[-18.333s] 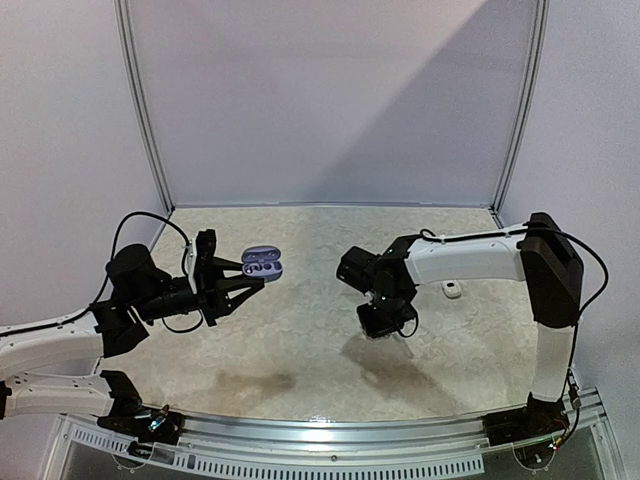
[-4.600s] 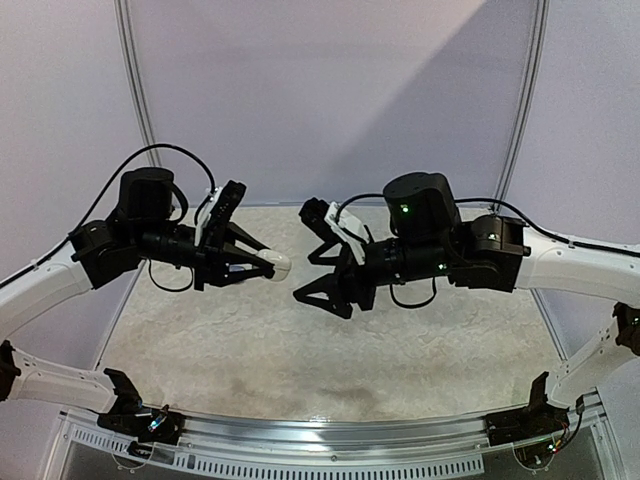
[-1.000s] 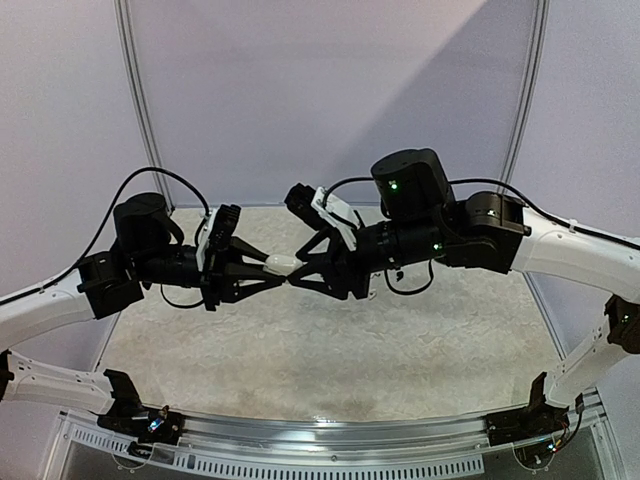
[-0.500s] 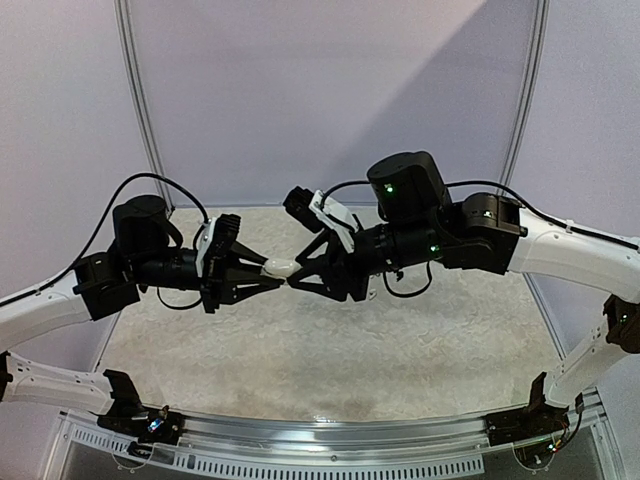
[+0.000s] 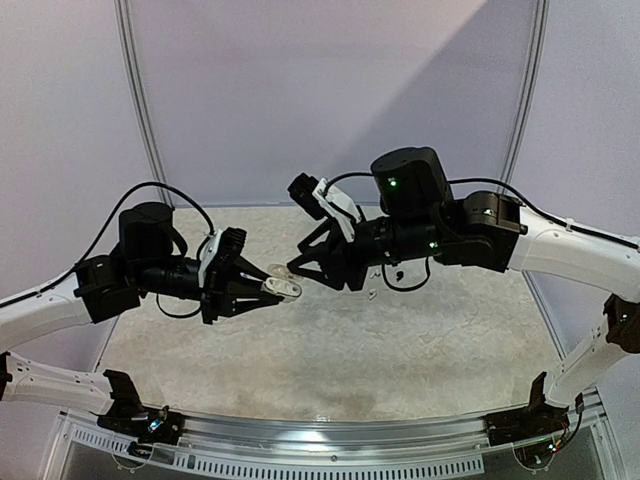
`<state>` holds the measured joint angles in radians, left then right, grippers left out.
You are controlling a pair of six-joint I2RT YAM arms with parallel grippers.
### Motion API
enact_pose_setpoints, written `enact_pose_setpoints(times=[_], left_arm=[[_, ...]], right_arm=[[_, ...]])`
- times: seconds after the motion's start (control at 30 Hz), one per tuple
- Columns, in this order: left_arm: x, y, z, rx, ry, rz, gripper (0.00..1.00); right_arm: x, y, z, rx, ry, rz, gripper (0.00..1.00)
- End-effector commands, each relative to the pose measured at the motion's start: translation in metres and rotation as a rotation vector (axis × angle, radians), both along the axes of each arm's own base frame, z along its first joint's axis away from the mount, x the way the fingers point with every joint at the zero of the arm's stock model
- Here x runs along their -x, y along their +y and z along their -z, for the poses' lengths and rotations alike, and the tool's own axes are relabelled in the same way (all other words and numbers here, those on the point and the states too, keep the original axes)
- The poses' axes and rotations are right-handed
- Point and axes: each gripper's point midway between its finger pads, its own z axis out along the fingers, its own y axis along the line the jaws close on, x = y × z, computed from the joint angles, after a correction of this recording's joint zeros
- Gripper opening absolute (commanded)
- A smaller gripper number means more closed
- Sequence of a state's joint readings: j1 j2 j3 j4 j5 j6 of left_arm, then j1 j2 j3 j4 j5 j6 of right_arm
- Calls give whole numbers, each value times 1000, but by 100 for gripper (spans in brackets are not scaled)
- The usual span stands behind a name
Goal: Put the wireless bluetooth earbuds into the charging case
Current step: Open the charging case, then pass from the left arm to the right
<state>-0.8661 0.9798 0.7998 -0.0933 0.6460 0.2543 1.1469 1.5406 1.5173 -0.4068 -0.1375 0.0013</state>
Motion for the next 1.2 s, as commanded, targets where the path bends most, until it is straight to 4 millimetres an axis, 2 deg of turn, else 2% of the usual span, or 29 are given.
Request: enact_pose_setpoints(times=[0.0, 0.1, 0.2, 0.43, 0.6, 0.7, 0.8, 0.83, 0.9, 1.03, 1.17], left_arm=[[14, -2, 3, 33, 76, 39, 0], [1, -5, -4, 120, 132, -34, 0], [-8, -4, 5, 188, 183, -93, 0], [-19, 3, 20, 270, 231, -181, 0], [-24, 10, 30, 288, 242, -234, 0], [-27, 13, 31, 297, 249, -260, 0], [-32, 16, 32, 308, 240, -296, 0], [-33, 17, 33, 308, 233, -300, 0], [-33, 18, 35, 305, 231, -310, 0], [-30, 18, 33, 305, 232, -288, 0], [-28, 16, 33, 300, 221, -266, 0]], right_arm=[[-14, 2, -3, -19, 4, 50, 43], [-20, 2, 2, -5, 29, 63, 44], [-22, 1, 2, -14, 47, 56, 46], [-27, 3, -16, -36, 90, 24, 51], [-50, 2, -21, -54, 140, 98, 52], [-66, -7, -6, -2, 163, 210, 57], [-92, -29, 15, 50, 244, 380, 58], [-95, -33, 20, 49, 288, 415, 58], [-83, -25, 23, 45, 327, 347, 58], [-11, 9, 7, -4, 249, -51, 67], [1, 8, -4, -19, 96, -168, 67]])
